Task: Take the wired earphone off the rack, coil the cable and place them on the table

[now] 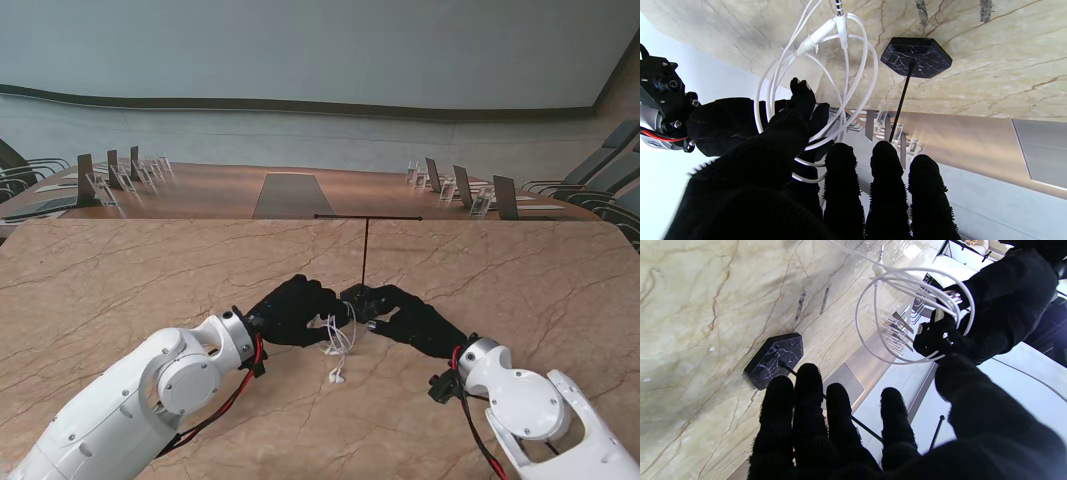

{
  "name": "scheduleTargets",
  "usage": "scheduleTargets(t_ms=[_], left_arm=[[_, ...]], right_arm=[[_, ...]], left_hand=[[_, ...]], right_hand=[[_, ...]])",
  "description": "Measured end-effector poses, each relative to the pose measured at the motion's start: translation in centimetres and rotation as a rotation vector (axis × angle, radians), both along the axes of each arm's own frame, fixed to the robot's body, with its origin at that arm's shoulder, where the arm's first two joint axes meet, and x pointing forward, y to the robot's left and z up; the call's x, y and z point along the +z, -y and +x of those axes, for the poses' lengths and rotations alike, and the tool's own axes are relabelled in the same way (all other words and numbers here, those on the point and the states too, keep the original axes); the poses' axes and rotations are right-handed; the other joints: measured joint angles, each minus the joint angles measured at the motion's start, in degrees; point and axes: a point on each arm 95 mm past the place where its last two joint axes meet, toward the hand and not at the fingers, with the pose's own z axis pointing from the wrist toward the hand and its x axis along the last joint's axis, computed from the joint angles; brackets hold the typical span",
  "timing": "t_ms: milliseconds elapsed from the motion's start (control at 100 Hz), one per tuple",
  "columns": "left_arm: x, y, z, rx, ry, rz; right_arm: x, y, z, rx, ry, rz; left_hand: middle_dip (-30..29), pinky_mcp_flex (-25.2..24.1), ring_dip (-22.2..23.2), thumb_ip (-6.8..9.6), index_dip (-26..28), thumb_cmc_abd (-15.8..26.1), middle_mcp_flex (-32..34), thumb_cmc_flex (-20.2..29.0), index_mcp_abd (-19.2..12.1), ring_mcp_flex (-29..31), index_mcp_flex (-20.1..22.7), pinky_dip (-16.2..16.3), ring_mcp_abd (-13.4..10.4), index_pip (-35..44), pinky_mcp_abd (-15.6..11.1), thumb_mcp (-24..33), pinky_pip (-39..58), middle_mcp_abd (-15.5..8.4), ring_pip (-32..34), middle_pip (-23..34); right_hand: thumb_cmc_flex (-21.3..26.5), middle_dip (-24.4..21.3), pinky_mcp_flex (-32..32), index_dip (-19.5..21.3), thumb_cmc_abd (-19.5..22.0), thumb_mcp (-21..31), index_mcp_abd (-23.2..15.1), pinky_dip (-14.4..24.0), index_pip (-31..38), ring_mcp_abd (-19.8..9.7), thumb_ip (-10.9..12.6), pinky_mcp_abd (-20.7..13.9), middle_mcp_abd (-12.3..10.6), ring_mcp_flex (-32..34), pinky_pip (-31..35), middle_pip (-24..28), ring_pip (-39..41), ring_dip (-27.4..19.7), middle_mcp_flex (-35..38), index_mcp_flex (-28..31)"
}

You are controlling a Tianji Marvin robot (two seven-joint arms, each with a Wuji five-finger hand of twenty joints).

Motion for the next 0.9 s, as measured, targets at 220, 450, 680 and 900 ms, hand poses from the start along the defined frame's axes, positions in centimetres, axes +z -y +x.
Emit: scheduleTargets(t_ms=[220,450,680,900], left_arm=[[0.1,-0.6,-0.2,0.018,0.033,0.044],[0.2,-1.2,-0.3,0.029,0.061,0.069],[0.2,-1.5,-0.4,0.038,0.075,0.074],[0.3,-1.6,-0.5,0.037,0.09,0.056]], right_arm=[[-0.2,0.2,-0.2,-0.001,-0.009,-0.001],[-0.3,0.6,-0.3,0.003,-0.022,-0.005],[-0.4,0.8,-0.6,0.009,-0.033,-0.012],[-0.4,0.6,-0.8,0.027,-0.05,-0.018]], left_hand=[[0.0,-5.33,-0.44,-0.09,1.34,0.0,-10.25,-0.74,-2.12,-9.01,0.57,-6.01,-2.64,-2.5,-1.92,0.07,-10.35,0.01,-4.71,-4.4],[-5.47,-5.52,-1.39,-0.1,1.87,0.0,-16.46,-0.94,-2.44,-13.35,0.63,-7.01,-4.45,-2.84,-2.62,0.04,-22.26,-0.8,-8.08,-8.0],[-16.02,-5.6,-3.41,-0.11,1.93,-0.01,-19.9,-0.97,-2.44,-13.39,0.64,-6.26,-4.94,-2.85,-2.87,0.24,-33.21,-1.32,-14.75,-12.01],[-20.13,-5.62,-3.84,-0.11,1.93,-0.02,-19.99,-0.97,-2.44,-13.39,0.64,-5.47,-5.12,-2.54,-3.45,0.52,-37.77,-1.32,-19.06,-17.65]], right_hand=[[0.02,-0.01,0.0,1.0,0.0,0.0,-0.01,0.0,3.06,0.0,1.38,0.0,0.0,0.0,0.0,0.03,0.0,0.0,0.0,0.0],[0.09,-0.01,0.0,1.46,0.0,-0.4,-0.01,0.0,3.12,0.0,1.38,0.0,0.0,0.01,0.0,0.05,0.0,0.0,0.0,0.98],[0.97,-0.01,0.0,1.78,0.06,-0.53,0.04,0.0,3.17,0.0,1.53,0.0,0.0,0.01,0.0,0.05,0.0,0.0,0.0,1.92],[1.18,-0.02,0.0,1.92,0.06,-1.02,0.15,0.0,3.13,0.1,1.54,0.0,0.0,0.01,-0.01,0.22,0.0,0.0,0.0,3.39]])
